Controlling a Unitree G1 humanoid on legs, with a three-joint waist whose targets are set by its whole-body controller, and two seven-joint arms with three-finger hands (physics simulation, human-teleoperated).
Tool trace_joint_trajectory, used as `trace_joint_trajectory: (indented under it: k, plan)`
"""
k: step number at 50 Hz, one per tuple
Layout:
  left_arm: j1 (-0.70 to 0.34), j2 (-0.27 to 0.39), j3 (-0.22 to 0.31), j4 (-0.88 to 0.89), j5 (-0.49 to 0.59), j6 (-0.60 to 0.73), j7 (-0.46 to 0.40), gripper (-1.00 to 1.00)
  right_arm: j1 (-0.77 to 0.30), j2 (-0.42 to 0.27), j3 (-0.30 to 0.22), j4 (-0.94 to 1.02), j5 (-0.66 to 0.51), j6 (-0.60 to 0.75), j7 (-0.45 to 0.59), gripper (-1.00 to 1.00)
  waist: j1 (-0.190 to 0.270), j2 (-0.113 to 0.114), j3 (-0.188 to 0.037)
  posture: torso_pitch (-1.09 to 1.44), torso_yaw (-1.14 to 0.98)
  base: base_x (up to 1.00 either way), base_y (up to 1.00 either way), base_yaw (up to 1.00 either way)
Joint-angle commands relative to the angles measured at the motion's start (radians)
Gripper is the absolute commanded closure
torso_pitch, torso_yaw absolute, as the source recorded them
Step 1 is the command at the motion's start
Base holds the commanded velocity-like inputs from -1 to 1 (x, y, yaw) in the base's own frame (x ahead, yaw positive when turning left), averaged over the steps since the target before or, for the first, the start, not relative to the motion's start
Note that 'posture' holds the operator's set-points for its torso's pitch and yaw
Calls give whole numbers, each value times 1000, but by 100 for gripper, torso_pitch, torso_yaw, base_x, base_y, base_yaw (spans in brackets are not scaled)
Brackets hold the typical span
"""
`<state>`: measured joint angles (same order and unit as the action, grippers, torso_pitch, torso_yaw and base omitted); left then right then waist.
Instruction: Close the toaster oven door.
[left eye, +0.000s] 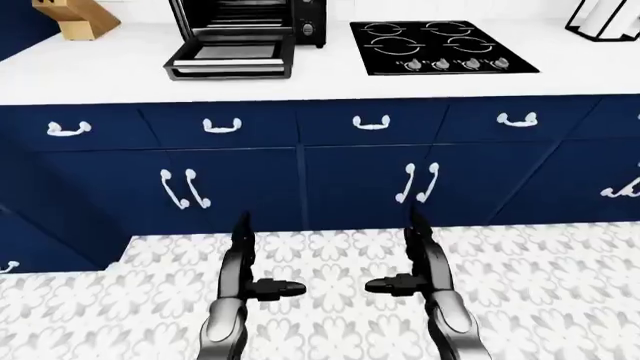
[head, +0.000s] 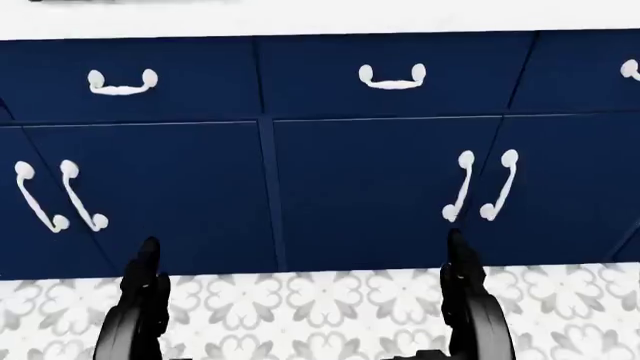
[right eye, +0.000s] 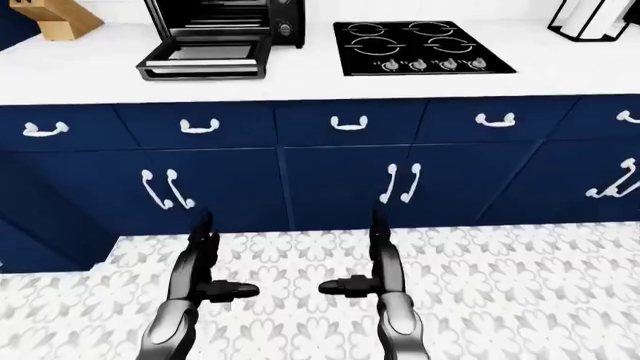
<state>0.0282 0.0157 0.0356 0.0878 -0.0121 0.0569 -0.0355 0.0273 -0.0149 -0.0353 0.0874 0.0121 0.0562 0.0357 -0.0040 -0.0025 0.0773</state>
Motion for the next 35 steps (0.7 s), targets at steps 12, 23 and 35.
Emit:
trace_joint_trajectory:
  k: [12, 23, 35]
  plan:
    - [-60, 43, 78, -160, -56, 18, -25, -100, -69, -36, -50, -226, 11, 65, 32, -100, 9, -6, -79, 0, 0, 0, 0, 0]
    - [-97, 132, 235, -264, -123, 131, -78, -100, -112, -73, -84, -323, -6, 144, 60, -100, 7, 2, -89, 0, 0, 0, 0, 0]
    - [-89, 254, 474, -300, -224, 220, -160, -100, -153, -113, -161, -440, 0, 275, 96, -100, 4, 11, -75, 0, 0, 0, 0, 0]
